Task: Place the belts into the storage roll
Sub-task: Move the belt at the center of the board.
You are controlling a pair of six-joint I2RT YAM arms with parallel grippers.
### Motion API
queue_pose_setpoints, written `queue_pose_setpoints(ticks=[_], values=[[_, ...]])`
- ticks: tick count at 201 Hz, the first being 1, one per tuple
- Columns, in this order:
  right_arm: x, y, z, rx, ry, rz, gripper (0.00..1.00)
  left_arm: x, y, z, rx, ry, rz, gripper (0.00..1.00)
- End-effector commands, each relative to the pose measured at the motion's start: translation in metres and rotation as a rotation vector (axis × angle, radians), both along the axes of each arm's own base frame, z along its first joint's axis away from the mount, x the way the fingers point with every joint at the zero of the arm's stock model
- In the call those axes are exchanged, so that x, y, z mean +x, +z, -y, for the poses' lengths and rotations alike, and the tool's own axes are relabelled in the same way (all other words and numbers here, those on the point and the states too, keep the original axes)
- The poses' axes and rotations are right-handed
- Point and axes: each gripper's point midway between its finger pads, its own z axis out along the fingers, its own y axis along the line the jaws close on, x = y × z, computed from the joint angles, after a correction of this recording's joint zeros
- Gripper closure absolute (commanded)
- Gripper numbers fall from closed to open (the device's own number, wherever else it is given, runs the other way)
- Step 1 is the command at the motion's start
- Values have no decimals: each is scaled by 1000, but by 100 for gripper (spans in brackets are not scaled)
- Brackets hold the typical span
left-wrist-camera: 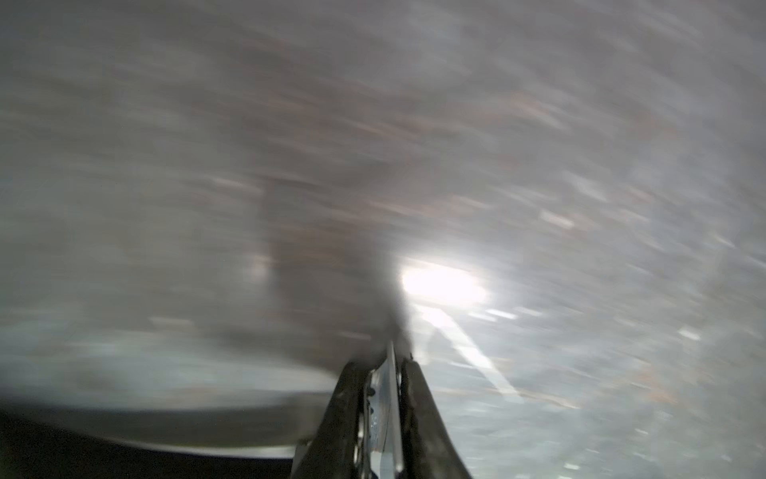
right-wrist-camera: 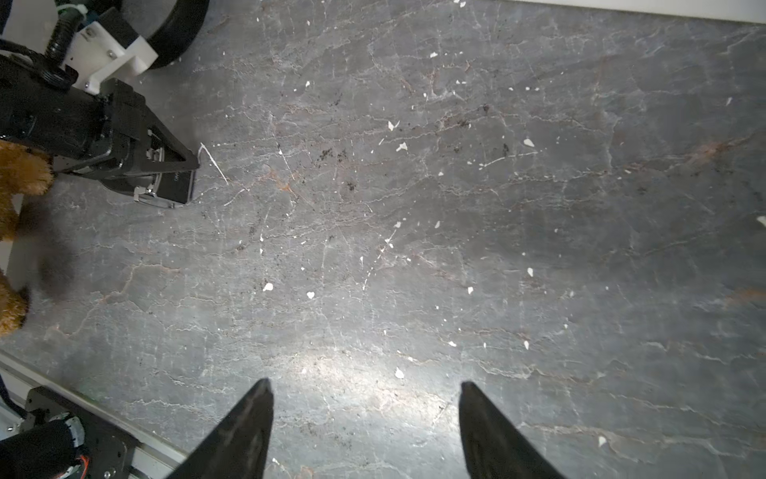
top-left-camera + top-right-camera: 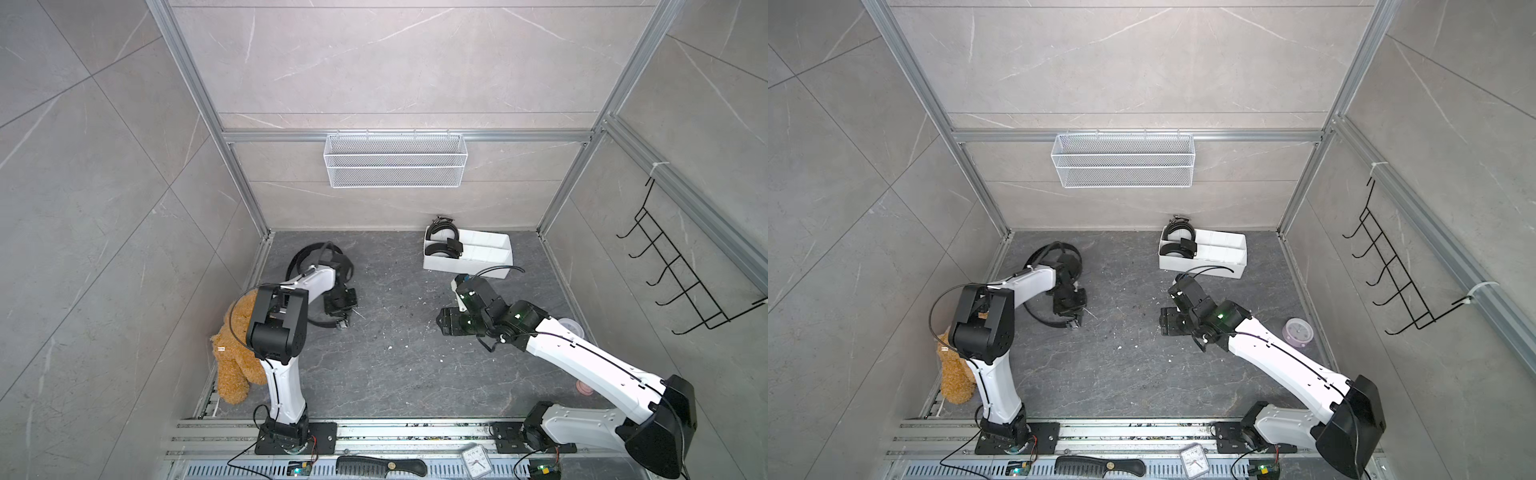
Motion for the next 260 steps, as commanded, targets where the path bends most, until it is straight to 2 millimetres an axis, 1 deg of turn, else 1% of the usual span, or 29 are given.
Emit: queue_pose_setpoints(ticks=[1, 25, 50, 66, 84, 97, 101, 107, 114, 125, 132, 142, 154, 184, 200, 206, 224, 234, 249, 260], values=[[-12, -4, 19, -40, -43, -6, 28, -17, 23, 69, -160, 38, 12, 89], [-24, -6, 39, -79, -68, -8, 28, -35, 16, 124, -229, 56, -14, 88], [-38, -6, 62, -122, -99, -3, 27, -50, 10, 163, -271, 95, -37, 89], [-47, -6, 77, -140, -125, -2, 27, -55, 12, 190, -315, 117, -33, 89], [-55, -10, 89, -150, -147, -15, 27, -63, 23, 229, -357, 87, -30, 88], [-59, -13, 94, -156, -159, -26, 27, -70, 30, 257, -382, 45, -30, 79], [-59, -14, 95, -157, -162, -28, 27, -72, 32, 264, -389, 34, -30, 74], [-60, -15, 96, -157, -166, -32, 26, -73, 35, 273, -397, 20, -30, 61], [-59, -16, 96, -156, -174, -36, 26, -74, 36, 280, -397, 6, -32, 50], [-59, -16, 94, -145, -179, -45, 26, -73, 40, 281, -393, 4, -20, 37], [-58, -17, 92, -132, -185, -52, 26, -72, 43, 279, -385, 4, -7, 31], [-57, -18, 88, -109, -199, -65, 26, -70, 52, 271, -364, -2, 23, 26], [-56, -22, 82, -79, -217, -84, 26, -67, 68, 259, -322, -27, 73, 24], [-51, -38, 46, 37, -262, -156, 27, -50, 118, 206, -187, -91, 229, 22], [-50, -44, 23, 71, -291, -177, 28, -39, 139, 171, -143, -123, 266, 21], [-51, -45, 12, 82, -303, -185, 27, -34, 145, 155, -114, -132, 277, 21], [-51, -50, -15, 92, -359, -206, 26, -22, 155, 113, 4, -211, 318, 20], [-50, -58, -26, 102, -404, -225, 26, -15, 158, 91, 82, -256, 343, 19], [-46, -70, -45, 166, -468, -251, 25, -4, 156, 68, 145, -317, 356, 17], [-40, -80, -53, 203, -507, -257, 26, 2, 152, 54, 161, -343, 348, 16]])
